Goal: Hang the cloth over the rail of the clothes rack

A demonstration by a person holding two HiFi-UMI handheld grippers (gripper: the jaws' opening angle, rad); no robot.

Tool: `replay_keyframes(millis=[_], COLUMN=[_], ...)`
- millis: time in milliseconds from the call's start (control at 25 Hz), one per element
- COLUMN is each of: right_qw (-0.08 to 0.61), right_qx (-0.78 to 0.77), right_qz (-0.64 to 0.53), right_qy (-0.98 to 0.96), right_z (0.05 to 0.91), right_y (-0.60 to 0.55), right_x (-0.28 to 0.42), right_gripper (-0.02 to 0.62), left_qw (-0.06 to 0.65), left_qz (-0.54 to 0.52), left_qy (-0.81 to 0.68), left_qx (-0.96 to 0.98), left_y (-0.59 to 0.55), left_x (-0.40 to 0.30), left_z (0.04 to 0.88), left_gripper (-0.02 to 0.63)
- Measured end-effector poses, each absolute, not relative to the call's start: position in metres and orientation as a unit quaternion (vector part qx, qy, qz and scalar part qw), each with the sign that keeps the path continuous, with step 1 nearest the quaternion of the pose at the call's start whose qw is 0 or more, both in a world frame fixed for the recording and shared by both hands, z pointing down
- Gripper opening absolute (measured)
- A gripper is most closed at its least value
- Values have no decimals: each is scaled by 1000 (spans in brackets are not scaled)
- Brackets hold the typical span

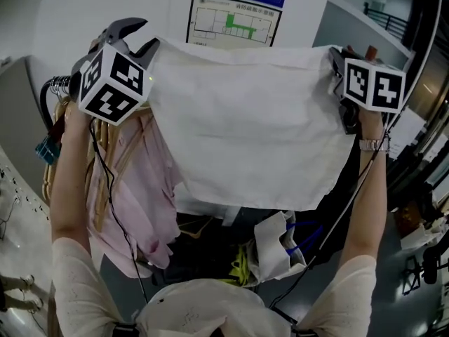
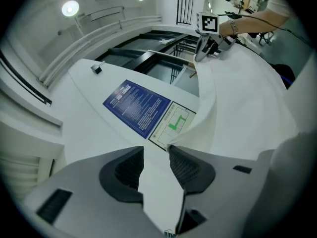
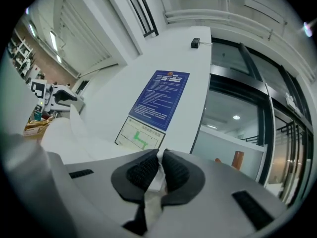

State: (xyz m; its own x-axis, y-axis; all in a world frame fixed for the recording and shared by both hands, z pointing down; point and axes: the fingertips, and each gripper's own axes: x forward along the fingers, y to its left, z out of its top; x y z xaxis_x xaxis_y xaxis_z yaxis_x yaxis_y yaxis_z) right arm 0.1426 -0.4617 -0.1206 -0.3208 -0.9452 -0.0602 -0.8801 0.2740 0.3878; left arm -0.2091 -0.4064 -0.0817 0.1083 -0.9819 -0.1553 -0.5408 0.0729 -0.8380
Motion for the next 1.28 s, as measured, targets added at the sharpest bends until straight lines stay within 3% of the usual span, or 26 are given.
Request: replay_keyframes(millis=[240,440,560,760,960,1280], right_qw=[102,133,123,100,100,134], right_qx=[555,550,557,560,554,548], right_qz=[-188,-196,-184,-123,-97,-121], right_qy=[-804,-801,-801,-813,-821,-817], right_z=[-120,-114,-115,-111,-107,-105], right_y=[-461,-463,-464,-477,-482,-487], right_x=[134,129,134,144,146,135], right_gripper=[32,32,32,32,32,32], left_qw=[453,478,498,427,401,432], left_qz=[-226,-278,-271,-280,-290,-253], left_qy=[575,500,559,644,693,521], left_qx=[-642,-666,-605,-569,-524,-691], left_y=[-365,-351,-349,-371,-373,-329], left_x=[-158,-94,-118,-199,-245,-109], left_z=[-100,-69,-93,-129,-128,-71], left_gripper=[149,149,149,149,149,149])
